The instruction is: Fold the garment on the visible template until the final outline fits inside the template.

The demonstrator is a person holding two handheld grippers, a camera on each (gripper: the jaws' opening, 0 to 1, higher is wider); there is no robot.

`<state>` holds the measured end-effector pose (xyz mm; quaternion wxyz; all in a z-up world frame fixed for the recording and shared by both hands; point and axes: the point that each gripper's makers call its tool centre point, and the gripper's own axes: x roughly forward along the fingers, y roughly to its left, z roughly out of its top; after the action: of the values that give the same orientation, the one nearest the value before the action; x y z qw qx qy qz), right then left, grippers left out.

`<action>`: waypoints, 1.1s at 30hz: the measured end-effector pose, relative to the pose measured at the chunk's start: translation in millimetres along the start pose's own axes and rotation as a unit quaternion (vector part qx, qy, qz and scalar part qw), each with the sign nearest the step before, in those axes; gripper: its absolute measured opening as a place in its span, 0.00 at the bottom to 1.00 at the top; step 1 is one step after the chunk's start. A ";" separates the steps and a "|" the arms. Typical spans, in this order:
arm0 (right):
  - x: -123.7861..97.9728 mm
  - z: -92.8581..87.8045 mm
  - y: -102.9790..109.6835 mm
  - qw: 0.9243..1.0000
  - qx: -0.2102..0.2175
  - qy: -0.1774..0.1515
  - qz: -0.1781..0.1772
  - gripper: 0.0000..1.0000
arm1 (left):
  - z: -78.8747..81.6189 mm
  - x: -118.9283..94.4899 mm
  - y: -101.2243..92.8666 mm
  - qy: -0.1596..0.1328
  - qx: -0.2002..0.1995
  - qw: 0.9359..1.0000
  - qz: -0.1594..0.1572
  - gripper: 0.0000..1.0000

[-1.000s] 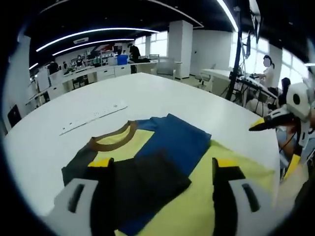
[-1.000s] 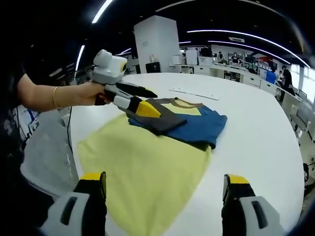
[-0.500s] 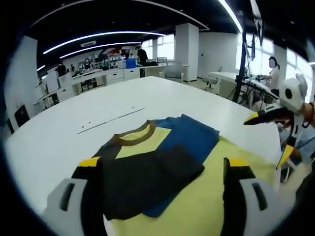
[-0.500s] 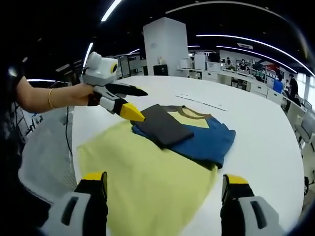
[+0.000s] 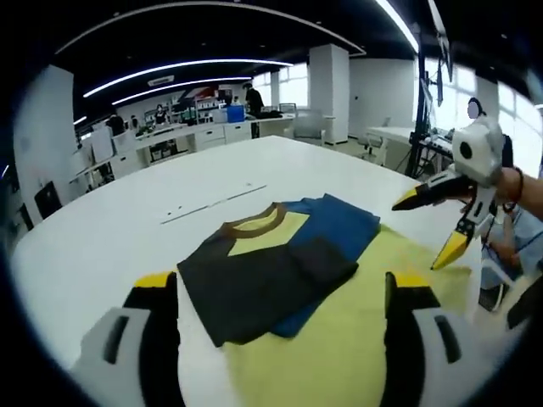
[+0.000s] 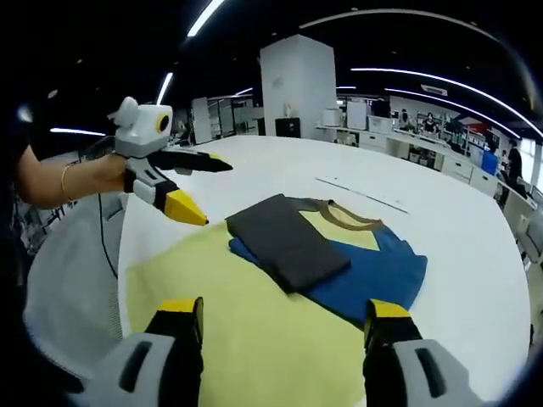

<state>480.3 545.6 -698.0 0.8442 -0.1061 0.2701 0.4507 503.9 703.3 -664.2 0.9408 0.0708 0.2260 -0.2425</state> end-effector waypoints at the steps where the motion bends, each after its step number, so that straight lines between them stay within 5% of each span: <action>1: 3.3 0.8 0.4 1.000 -0.001 0.001 0.000 0.75 | -0.6 -2.9 0.5 -0.001 -0.003 1.000 0.001 0.99; 16: 51.7 -0.6 1.8 1.000 -0.011 0.011 -0.002 0.51 | -25.0 -44.4 1.9 0.009 0.026 1.000 0.011 0.99; 33: 94.7 11.2 1.3 1.000 -0.019 -0.014 -0.005 0.29 | -53.5 -61.9 -6.2 0.017 -0.002 1.000 0.016 0.99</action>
<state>525.7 617.8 -740.9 0.8479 -0.1172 0.2496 0.4527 431.7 737.1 -683.4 0.9407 0.0769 0.2412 -0.2259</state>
